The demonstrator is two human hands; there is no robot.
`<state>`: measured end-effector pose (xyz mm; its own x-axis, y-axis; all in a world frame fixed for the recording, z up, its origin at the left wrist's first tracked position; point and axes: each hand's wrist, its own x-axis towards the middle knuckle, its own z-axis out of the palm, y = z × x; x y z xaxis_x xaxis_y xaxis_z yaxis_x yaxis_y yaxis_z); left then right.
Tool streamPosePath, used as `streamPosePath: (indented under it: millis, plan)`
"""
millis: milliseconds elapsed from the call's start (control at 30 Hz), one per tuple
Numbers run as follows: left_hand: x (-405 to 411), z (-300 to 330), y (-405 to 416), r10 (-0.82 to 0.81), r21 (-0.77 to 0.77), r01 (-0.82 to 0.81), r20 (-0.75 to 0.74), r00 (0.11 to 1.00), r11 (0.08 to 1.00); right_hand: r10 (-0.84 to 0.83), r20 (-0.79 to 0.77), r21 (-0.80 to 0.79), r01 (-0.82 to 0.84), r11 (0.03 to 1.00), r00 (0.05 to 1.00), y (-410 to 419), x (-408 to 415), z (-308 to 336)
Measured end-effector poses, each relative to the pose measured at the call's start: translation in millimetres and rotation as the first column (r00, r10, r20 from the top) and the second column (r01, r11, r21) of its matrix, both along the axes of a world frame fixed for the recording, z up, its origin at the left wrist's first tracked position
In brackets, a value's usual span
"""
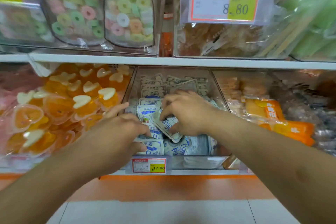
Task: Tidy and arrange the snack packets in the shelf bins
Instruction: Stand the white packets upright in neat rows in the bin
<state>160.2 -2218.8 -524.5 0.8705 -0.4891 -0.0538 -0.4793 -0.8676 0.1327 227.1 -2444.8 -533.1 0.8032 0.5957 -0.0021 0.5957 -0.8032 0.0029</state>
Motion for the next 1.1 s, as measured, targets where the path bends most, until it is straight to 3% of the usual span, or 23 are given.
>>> streamPosePath:
  millis: [167, 300, 433, 833, 1100]
  plan:
    - [4, -5, 14, -0.132, 0.007, 0.132, 0.086, 0.988, 0.991, 0.068, 0.132, -0.082, -0.058, 0.995, 0.989, 9, 2, 1]
    - [3, -3, 16, -0.135, -0.025, 0.138, 0.112, 0.985, 0.99, 0.055, -0.137, 0.107, -0.04, 0.993, 0.989, 26, 8, -15]
    - [1, -7, 22, -0.137, -0.098, 0.153, 0.147, 0.979, 0.983, 0.014, -0.219, 0.114, 0.012, 0.993, 0.976, 23, 13, -24]
    - [-5, -5, 28, -0.116, -0.085, 0.135, 0.191, 0.975, 0.987, -0.09, -0.389, 0.186, 0.174, 0.967, 0.917, 24, 11, -11]
    - [-4, -7, 30, -0.115, -0.117, 0.138, 0.185, 0.976, 0.983, -0.173, -0.254, 0.173, 0.22, 0.96, 0.952, 44, 15, -23]
